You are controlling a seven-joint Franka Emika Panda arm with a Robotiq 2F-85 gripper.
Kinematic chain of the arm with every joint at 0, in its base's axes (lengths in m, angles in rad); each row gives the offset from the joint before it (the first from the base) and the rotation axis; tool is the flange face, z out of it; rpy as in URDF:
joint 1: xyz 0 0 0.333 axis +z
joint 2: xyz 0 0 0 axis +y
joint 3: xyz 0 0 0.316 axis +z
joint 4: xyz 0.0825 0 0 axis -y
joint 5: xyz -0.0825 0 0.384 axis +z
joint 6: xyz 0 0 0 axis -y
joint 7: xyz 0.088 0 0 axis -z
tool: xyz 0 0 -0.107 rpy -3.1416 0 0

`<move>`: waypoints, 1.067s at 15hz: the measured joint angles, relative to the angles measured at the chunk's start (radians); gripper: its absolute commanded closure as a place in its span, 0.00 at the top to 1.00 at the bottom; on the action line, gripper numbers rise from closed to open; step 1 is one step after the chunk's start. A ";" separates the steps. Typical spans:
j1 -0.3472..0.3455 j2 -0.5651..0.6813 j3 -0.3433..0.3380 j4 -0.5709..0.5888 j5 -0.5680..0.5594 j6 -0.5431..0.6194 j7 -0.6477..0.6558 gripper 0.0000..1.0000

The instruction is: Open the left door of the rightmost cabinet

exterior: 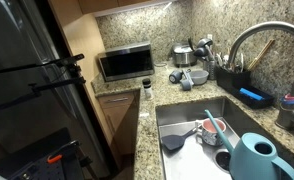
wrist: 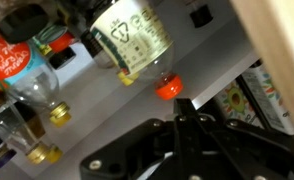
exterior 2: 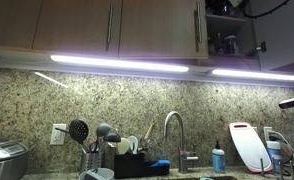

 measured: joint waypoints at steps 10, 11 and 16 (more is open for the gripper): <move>0.080 -0.029 -0.033 0.033 -0.004 -0.214 -0.068 0.00; 0.144 -0.029 -0.083 0.033 -0.010 -0.229 -0.100 0.00; 0.445 -0.046 -0.310 0.013 0.010 -0.253 -0.300 0.00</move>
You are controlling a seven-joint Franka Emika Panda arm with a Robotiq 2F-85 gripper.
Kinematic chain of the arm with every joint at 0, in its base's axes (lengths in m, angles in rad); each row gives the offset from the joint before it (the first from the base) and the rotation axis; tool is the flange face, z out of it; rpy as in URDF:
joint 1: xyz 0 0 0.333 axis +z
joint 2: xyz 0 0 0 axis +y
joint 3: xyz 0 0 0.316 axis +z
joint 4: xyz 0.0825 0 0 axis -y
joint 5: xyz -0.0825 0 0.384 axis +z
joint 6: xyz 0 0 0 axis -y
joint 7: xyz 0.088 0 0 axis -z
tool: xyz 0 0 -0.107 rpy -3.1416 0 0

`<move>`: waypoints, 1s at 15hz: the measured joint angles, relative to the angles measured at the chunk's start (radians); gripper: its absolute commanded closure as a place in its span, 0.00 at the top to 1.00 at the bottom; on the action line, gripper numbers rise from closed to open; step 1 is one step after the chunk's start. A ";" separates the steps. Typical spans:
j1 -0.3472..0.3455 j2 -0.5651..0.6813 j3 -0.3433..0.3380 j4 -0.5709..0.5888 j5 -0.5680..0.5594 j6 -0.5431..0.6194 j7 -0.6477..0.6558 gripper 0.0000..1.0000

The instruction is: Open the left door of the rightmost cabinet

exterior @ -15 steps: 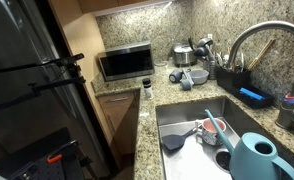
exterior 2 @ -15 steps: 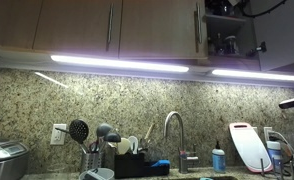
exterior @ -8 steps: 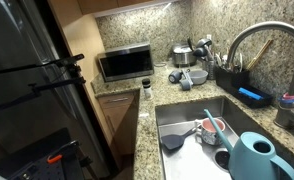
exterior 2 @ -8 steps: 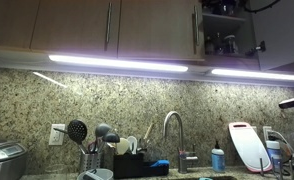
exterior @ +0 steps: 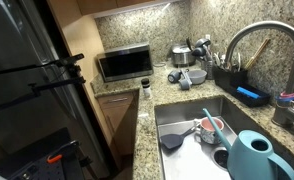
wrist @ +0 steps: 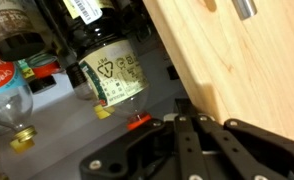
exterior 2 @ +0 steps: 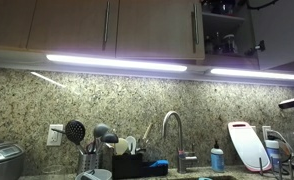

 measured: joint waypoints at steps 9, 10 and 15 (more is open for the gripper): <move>0.232 -0.175 -0.117 -0.164 -0.032 0.017 -0.206 0.00; 0.240 -0.198 -0.113 -0.187 -0.042 0.018 -0.206 0.00; 0.277 -0.308 -0.082 -0.325 -0.092 0.049 -0.221 0.00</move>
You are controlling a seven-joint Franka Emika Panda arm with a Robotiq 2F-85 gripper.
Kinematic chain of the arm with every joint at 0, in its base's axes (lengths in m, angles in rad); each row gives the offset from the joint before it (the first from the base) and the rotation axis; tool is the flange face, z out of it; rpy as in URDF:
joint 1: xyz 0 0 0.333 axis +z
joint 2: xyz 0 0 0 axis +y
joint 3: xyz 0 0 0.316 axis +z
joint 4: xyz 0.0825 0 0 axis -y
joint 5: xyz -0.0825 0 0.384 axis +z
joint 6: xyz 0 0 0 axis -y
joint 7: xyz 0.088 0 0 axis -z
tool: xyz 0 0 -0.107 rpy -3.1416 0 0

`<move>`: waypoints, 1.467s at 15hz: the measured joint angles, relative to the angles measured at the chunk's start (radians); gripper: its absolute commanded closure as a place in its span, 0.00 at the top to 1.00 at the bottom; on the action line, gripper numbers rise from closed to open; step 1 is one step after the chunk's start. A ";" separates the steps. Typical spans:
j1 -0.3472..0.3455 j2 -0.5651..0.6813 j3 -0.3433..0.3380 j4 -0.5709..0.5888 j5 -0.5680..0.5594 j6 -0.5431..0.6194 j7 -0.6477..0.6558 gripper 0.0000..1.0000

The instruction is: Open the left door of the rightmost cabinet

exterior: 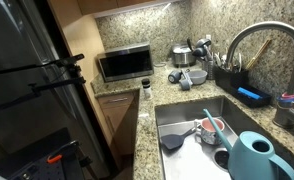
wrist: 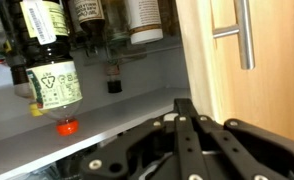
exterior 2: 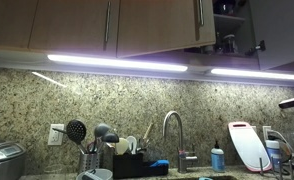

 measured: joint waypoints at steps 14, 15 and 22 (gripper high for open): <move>0.071 -0.135 0.067 -0.257 -0.164 0.040 -0.084 0.01; 0.068 -0.135 0.064 -0.257 -0.164 0.040 -0.084 0.01; 0.066 -0.135 0.062 -0.257 -0.164 0.040 -0.084 0.00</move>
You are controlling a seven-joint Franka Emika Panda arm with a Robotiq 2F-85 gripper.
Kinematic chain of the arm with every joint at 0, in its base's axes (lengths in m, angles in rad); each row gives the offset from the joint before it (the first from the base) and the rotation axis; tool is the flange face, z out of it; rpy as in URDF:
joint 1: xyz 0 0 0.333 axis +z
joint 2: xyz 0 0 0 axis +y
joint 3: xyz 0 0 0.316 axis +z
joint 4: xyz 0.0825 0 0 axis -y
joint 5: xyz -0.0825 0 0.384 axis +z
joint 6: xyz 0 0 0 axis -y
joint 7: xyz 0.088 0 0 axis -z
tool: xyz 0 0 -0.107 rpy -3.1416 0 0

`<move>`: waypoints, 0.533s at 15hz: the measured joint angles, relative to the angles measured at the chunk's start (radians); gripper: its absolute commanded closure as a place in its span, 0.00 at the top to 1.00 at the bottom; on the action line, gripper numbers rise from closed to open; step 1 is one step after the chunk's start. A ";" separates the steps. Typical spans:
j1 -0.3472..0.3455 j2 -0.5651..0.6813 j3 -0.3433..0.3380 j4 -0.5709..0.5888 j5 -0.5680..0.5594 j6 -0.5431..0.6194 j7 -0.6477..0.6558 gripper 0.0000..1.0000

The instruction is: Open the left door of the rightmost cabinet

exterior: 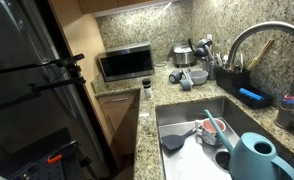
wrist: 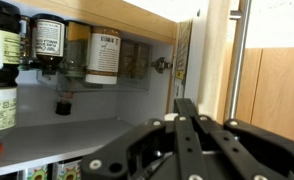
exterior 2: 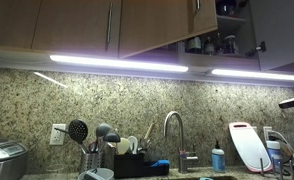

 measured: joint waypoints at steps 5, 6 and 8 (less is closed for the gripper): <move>0.023 -0.005 -0.003 -0.007 0.000 -0.002 -0.001 0.00; 0.045 -0.012 -0.005 -0.017 0.000 -0.005 -0.003 0.00; 0.108 -0.044 -0.008 -0.059 0.000 -0.021 -0.027 0.00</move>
